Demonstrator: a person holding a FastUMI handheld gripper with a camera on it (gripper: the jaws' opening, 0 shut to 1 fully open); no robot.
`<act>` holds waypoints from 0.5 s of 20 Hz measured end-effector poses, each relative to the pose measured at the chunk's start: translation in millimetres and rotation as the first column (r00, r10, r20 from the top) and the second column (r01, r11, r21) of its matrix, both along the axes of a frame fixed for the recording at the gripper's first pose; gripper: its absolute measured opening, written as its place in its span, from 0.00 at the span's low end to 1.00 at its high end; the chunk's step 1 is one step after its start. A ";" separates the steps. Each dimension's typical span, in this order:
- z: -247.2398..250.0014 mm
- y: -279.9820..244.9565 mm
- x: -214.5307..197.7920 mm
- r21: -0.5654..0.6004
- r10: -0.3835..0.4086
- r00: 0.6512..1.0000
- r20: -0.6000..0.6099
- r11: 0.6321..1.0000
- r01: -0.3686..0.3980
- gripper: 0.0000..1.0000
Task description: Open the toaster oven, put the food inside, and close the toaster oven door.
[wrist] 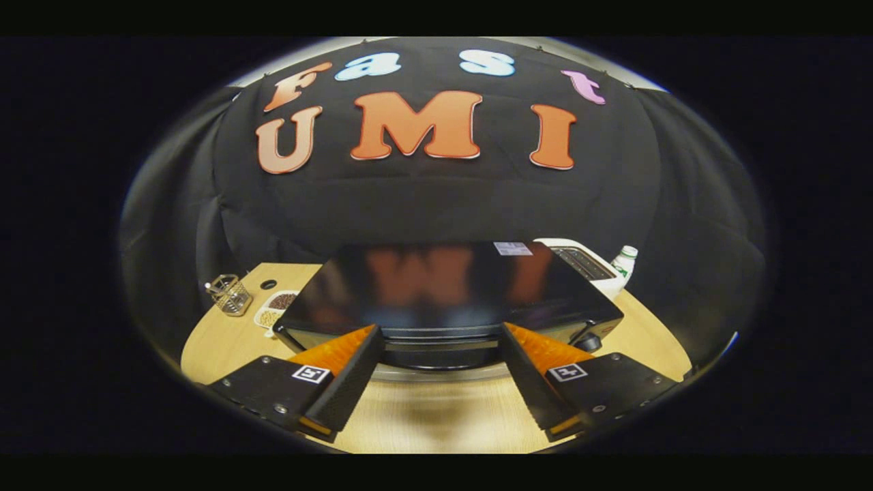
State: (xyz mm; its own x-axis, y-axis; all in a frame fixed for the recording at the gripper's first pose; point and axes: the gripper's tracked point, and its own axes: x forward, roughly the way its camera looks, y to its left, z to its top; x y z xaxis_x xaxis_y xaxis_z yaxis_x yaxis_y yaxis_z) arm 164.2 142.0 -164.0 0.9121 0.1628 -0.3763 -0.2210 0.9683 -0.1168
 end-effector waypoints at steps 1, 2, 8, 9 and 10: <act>3.5 -0.2 -2.2 -0.002 0.003 1.000 0.008 1.000 -0.003 1.00; 0.8 -1.6 -4.9 -0.002 0.000 1.000 -0.001 1.000 0.000 1.00; -7.8 -10.7 -35.5 -0.009 0.004 0.999 -0.041 1.000 -0.004 1.00; -10.1 -13.3 -43.0 -0.009 0.004 0.999 -0.048 1.000 -0.005 1.00; -13.8 -16.4 -51.2 -0.007 0.005 0.998 -0.056 1.000 -0.005 1.00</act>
